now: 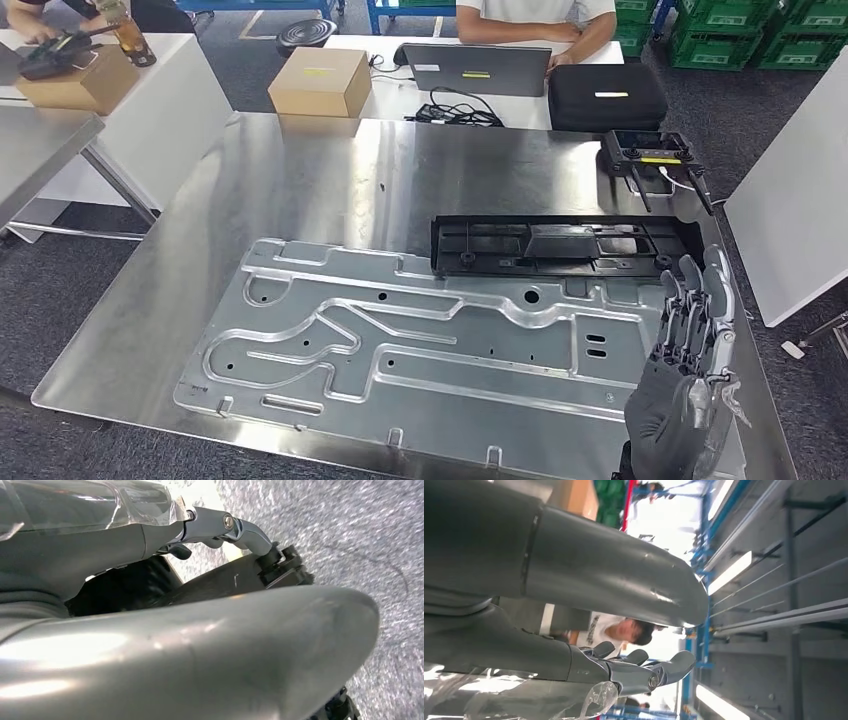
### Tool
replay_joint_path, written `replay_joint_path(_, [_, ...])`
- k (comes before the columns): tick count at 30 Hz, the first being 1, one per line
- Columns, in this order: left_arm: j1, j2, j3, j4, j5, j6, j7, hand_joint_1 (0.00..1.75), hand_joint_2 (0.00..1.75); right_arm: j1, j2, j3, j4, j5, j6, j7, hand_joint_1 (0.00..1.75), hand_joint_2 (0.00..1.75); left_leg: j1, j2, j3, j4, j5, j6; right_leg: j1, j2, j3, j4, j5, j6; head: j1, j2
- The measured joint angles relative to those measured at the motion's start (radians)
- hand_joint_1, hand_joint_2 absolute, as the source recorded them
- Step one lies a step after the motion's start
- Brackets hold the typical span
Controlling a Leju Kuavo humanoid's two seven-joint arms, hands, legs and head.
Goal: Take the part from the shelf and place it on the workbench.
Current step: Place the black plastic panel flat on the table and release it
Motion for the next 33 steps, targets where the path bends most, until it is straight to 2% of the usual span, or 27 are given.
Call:
replay_joint_path(1, [0.001, 0.000, 0.001, 0.000, 0.003, 0.000, -0.002, 0.00, 0.00, 0.016, 0.006, 0.001, -0.008, -0.013, 0.000, -0.029, 0.00, 0.00, -0.002, 0.000, 0.036, -0.036, 0.023, 0.009, 0.005, 0.000, -0.011, 0.000, 0.009, -0.001, 0.000, 0.000])
replay_joint_path(2, [0.002, 0.000, 0.002, 0.000, 0.006, 0.000, -0.004, 0.00, 0.00, 0.033, 0.011, 0.001, -0.018, -0.026, 0.000, -0.061, 0.00, 0.00, -0.006, -0.001, 0.087, -0.103, 0.046, 0.022, 0.009, 0.001, -0.020, 0.000, 0.017, -0.002, 0.000, 0.000])
replay_joint_path(4, [0.003, 0.001, 0.008, 0.000, 0.011, 0.000, -0.007, 0.00, 0.00, 0.069, 0.019, 0.001, -0.039, -0.042, 0.000, -0.121, 0.00, 0.00, -0.018, -0.002, 0.195, -0.263, 0.060, 0.049, 0.014, 0.000, -0.034, -0.001, 0.034, 0.000, 0.000, 0.000])
replay_joint_path(5, [0.004, 0.001, 0.011, 0.000, 0.013, 0.000, -0.009, 0.00, 0.00, 0.085, 0.021, 0.001, -0.049, -0.045, 0.000, -0.141, 0.00, 0.00, -0.024, -0.002, 0.227, -0.316, 0.061, 0.054, 0.014, 0.000, -0.038, -0.004, 0.043, 0.003, 0.000, 0.000])
replay_joint_path(6, [0.006, 0.001, 0.014, 0.000, 0.014, 0.000, -0.010, 0.00, 0.00, 0.097, 0.023, 0.002, -0.057, -0.047, 0.000, -0.153, 0.00, 0.00, -0.027, -0.003, 0.241, -0.345, 0.061, 0.055, 0.012, -0.001, -0.039, -0.008, 0.053, 0.007, 0.000, 0.000])
replay_joint_path(8, [0.010, 0.000, 0.016, 0.000, 0.015, 0.001, -0.012, 0.00, 0.00, 0.110, 0.023, 0.003, -0.067, -0.047, 0.000, -0.160, 0.00, 0.00, -0.027, -0.001, 0.232, -0.362, 0.085, 0.053, 0.007, 0.002, -0.045, -0.015, 0.067, 0.015, 0.000, 0.000])
replay_joint_path(9, [0.011, 0.000, 0.017, 0.000, 0.016, 0.000, -0.013, 0.00, 0.00, 0.112, 0.024, 0.004, -0.070, -0.045, 0.000, -0.159, 0.00, 0.00, -0.025, 0.000, 0.226, -0.373, 0.098, 0.055, 0.008, 0.004, -0.053, -0.007, 0.053, 0.020, 0.001, 0.000])
replay_joint_path(10, [0.012, 0.000, 0.018, 0.000, 0.016, 0.000, -0.013, 0.00, 0.00, 0.114, 0.024, 0.006, -0.073, -0.044, 0.000, -0.158, 0.00, 0.00, -0.022, 0.002, 0.217, -0.382, 0.113, 0.059, 0.009, 0.007, -0.065, 0.019, 0.019, 0.024, 0.001, 0.000])
replay_joint_path(11, [0.012, -0.001, 0.019, 0.000, 0.016, 0.000, -0.013, 0.00, 0.00, 0.116, 0.025, 0.009, -0.075, -0.046, 0.000, -0.156, 0.00, 0.00, -0.019, 0.004, 0.207, -0.387, 0.127, 0.060, 0.009, 0.007, -0.079, 0.065, -0.032, 0.027, 0.001, 0.000])
replay_joint_path(12, [0.013, -0.002, 0.020, 0.000, 0.016, -0.001, -0.013, 0.00, 0.00, 0.117, 0.025, 0.012, -0.077, -0.049, 0.000, -0.154, 0.00, 0.00, -0.020, 0.004, 0.193, -0.388, 0.138, 0.061, 0.009, 0.008, -0.093, 0.124, -0.086, 0.031, 0.002, 0.000])
replay_joint_path(13, [0.013, -0.003, 0.021, 0.000, 0.017, -0.002, -0.013, 0.00, 0.00, 0.117, 0.025, 0.014, -0.078, -0.052, 0.000, -0.152, 0.00, 0.00, -0.019, 0.005, 0.179, -0.386, 0.149, 0.061, 0.009, 0.008, -0.101, 0.186, -0.124, 0.034, 0.003, 0.000])
replay_joint_path(14, [0.013, -0.004, 0.022, 0.000, 0.017, -0.002, -0.013, 0.00, 0.00, 0.117, 0.025, 0.017, -0.078, -0.058, 0.000, -0.152, 0.00, 0.00, -0.018, 0.006, 0.166, -0.383, 0.158, 0.059, 0.008, 0.007, -0.101, 0.232, -0.135, 0.038, 0.003, 0.000])
replay_joint_path(15, [0.013, -0.005, 0.023, 0.000, 0.018, -0.002, -0.013, 0.00, 0.00, 0.116, 0.025, 0.019, -0.078, -0.064, 0.000, -0.152, 0.00, 0.00, -0.016, 0.007, 0.150, -0.379, 0.167, 0.057, 0.007, 0.007, -0.088, 0.250, -0.120, 0.041, 0.003, 0.000])
replay_joint_path(16, [0.013, -0.006, 0.023, 0.000, 0.021, -0.003, -0.013, 0.00, 0.00, 0.115, 0.025, 0.022, -0.078, -0.075, 0.000, -0.155, 0.00, 0.00, -0.013, 0.008, 0.133, -0.371, 0.175, 0.053, 0.004, 0.007, -0.062, 0.237, -0.088, 0.046, 0.003, 0.000])
replay_joint_path(17, [0.013, -0.007, 0.024, 0.000, 0.023, -0.003, -0.014, 0.00, 0.00, 0.112, 0.026, 0.025, -0.078, -0.088, 0.000, -0.158, 0.00, 0.00, -0.010, 0.008, 0.114, -0.359, 0.181, 0.049, 0.001, 0.007, -0.020, 0.191, -0.055, 0.052, 0.003, 0.000])
replay_joint_path(18, [0.012, -0.006, 0.024, 0.000, 0.027, -0.003, -0.015, 0.00, 0.00, 0.106, 0.026, 0.027, -0.078, -0.103, 0.000, -0.161, 0.00, 0.00, -0.009, 0.008, 0.096, -0.345, 0.185, 0.043, -0.001, 0.008, 0.029, 0.124, -0.043, 0.061, 0.003, 0.000])
replay_joint_path(20, [0.010, -0.005, 0.026, 0.000, 0.030, -0.004, -0.019, 0.00, 0.00, 0.090, 0.029, 0.032, -0.075, -0.128, 0.000, -0.165, 0.00, 0.00, -0.010, 0.007, 0.067, -0.317, 0.192, 0.034, -0.003, 0.010, 0.098, 0.010, -0.060, 0.063, 0.003, 0.000])
replay_joint_path(21, [0.009, -0.004, 0.027, 0.000, 0.030, -0.005, -0.021, 0.00, 0.00, 0.081, 0.031, 0.033, -0.071, -0.135, 0.000, -0.165, 0.00, 0.00, -0.012, 0.007, 0.058, -0.309, 0.198, 0.030, -0.001, 0.012, 0.108, -0.013, -0.074, 0.058, 0.003, 0.000])
replay_joint_path(23, [0.010, -0.004, 0.029, 0.000, 0.029, -0.006, -0.022, 0.00, 0.00, 0.065, 0.035, 0.037, -0.059, -0.135, 0.000, -0.159, 0.00, 0.00, -0.012, 0.005, 0.046, -0.301, 0.208, 0.024, -0.001, 0.007, 0.094, -0.013, -0.067, 0.037, 0.003, 0.000])
replay_joint_path(24, [0.010, -0.003, 0.031, 0.001, 0.029, -0.007, -0.022, 0.00, 0.00, 0.059, 0.037, 0.039, -0.053, -0.131, 0.000, -0.154, 0.00, 0.00, -0.011, 0.004, 0.037, -0.291, 0.196, 0.019, -0.002, 0.004, 0.084, -0.012, -0.059, 0.027, 0.002, 0.000])
replay_joint_path(25, [0.009, -0.003, 0.031, 0.001, 0.029, -0.007, -0.022, 0.00, 0.00, 0.055, 0.039, 0.041, -0.048, -0.127, 0.000, -0.150, 0.00, 0.00, -0.009, 0.003, 0.025, -0.264, 0.164, 0.012, -0.003, 0.000, 0.073, -0.011, -0.049, 0.016, 0.002, 0.000])
replay_joint_path(26, [0.008, -0.002, 0.032, 0.001, 0.029, -0.008, -0.022, 0.00, 0.00, 0.052, 0.042, 0.043, -0.044, -0.122, 0.000, -0.146, 0.00, 0.00, -0.006, 0.003, 0.010, -0.216, 0.116, 0.004, -0.004, -0.002, 0.061, -0.011, -0.039, 0.008, 0.002, 0.000])
replay_joint_path(28, [0.005, -0.002, 0.034, 0.001, 0.029, -0.008, -0.022, 0.00, 0.00, 0.048, 0.047, 0.046, -0.038, -0.115, 0.000, -0.143, 0.00, 0.00, 0.001, 0.003, -0.021, -0.080, 0.021, -0.009, -0.002, -0.006, 0.035, -0.011, -0.018, 0.001, 0.002, 0.000])
replay_joint_path(29, [0.004, -0.002, 0.035, 0.001, 0.029, -0.009, -0.022, 0.00, 0.00, 0.048, 0.048, 0.047, -0.035, -0.114, 0.000, -0.142, 0.00, 0.00, 0.003, 0.003, -0.027, -0.024, -0.002, -0.011, -0.001, -0.007, 0.021, -0.010, -0.007, 0.001, 0.002, 0.000])
replay_joint_path(30, [0.004, -0.002, 0.036, 0.001, 0.029, -0.009, -0.022, 0.00, 0.00, 0.047, 0.050, 0.048, -0.032, -0.114, 0.000, -0.141, 0.00, 0.00, 0.004, 0.003, -0.019, 0.001, -0.001, -0.010, 0.001, -0.008, 0.008, -0.010, 0.003, 0.002, 0.002, 0.000])
replay_joint_path(31, [0.004, -0.002, 0.037, 0.001, 0.029, -0.009, -0.022, 0.00, 0.00, 0.046, 0.050, 0.048, -0.029, -0.114, 0.000, -0.141, 0.00, 0.00, 0.004, 0.003, 0.010, -0.016, 0.019, -0.007, 0.003, -0.008, -0.005, -0.010, 0.013, 0.003, 0.002, 0.000])
replay_joint_path(33, [0.006, -0.002, 0.038, 0.001, 0.028, -0.011, -0.022, 0.00, 0.00, 0.043, 0.052, 0.050, -0.027, -0.114, 0.000, -0.140, 0.00, 0.00, 0.001, 0.000, 0.112, -0.147, 0.067, 0.007, 0.005, -0.007, -0.027, -0.010, 0.032, 0.006, 0.002, 0.000])
